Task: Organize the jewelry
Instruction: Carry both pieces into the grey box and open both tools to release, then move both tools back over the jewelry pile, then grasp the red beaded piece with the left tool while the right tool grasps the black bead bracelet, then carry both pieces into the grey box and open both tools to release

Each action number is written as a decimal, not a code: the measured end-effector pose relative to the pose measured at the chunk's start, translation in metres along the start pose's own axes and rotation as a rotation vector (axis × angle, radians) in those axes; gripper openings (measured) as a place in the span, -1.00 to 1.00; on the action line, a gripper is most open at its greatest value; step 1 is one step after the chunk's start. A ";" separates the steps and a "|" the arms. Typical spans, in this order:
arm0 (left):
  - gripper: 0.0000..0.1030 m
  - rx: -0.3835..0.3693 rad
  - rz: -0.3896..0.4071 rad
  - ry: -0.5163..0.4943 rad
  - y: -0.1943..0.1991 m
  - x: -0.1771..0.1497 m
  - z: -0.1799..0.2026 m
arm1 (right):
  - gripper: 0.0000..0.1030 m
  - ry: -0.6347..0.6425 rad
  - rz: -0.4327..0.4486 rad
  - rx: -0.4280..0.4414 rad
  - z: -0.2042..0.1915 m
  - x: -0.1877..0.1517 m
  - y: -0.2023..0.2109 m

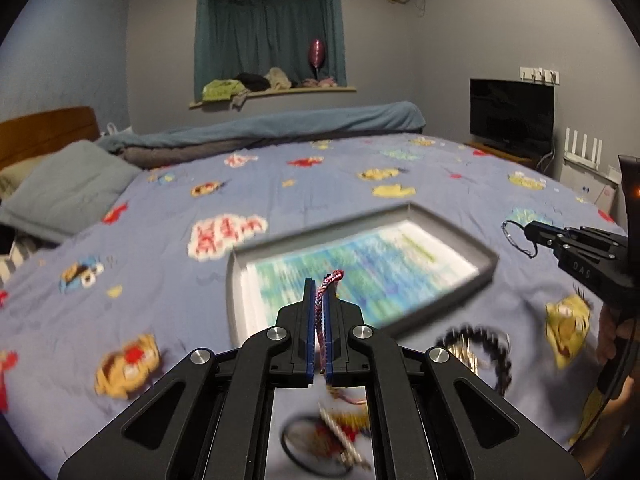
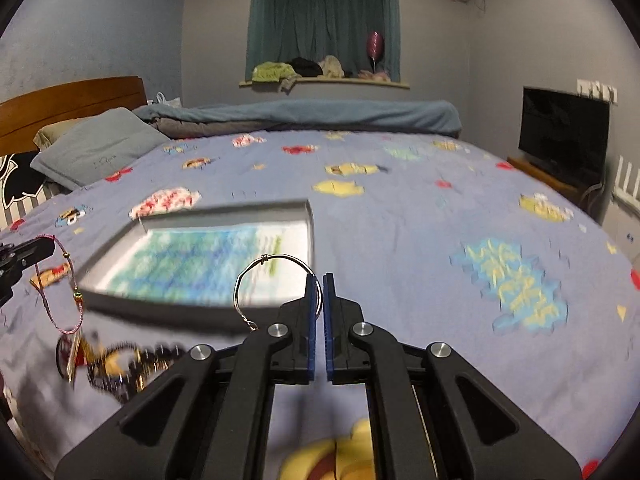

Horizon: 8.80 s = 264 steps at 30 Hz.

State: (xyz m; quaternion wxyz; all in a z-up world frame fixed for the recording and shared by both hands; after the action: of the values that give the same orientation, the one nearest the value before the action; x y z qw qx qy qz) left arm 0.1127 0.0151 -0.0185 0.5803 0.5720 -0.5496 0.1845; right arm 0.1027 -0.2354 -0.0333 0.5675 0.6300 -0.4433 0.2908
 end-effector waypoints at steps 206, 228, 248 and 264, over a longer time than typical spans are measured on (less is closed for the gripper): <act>-0.79 -0.073 -0.114 0.014 0.035 -0.078 0.009 | -0.72 0.046 -0.172 0.264 -0.046 -0.054 0.026; -0.79 0.029 0.062 -0.050 0.035 0.045 -0.032 | -0.72 0.026 0.020 0.236 -0.060 0.055 0.035; -0.79 -0.059 -0.120 0.030 -0.088 0.002 -0.037 | -0.72 -0.043 -0.179 0.195 -0.057 0.024 -0.083; -0.79 -0.006 -0.229 0.062 -0.106 -0.029 -0.060 | -0.72 -0.051 -0.258 0.050 -0.029 0.005 -0.107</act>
State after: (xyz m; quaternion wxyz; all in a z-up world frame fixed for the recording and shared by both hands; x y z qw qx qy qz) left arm 0.2179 0.0498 -0.0768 0.6161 0.6234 -0.4628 0.1330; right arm 0.2044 -0.2120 -0.0722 0.5727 0.7029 -0.3656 0.2105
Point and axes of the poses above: each gripper's, at about its wrist camera, not at the fingertips, and y roughly against the way its jaws point, z to its right, x to its top, the point moved 2 cm from there along -y, roughly the way its jaws point, and after that the axes turned 13 degrees about -y, right-handed, at the moved point
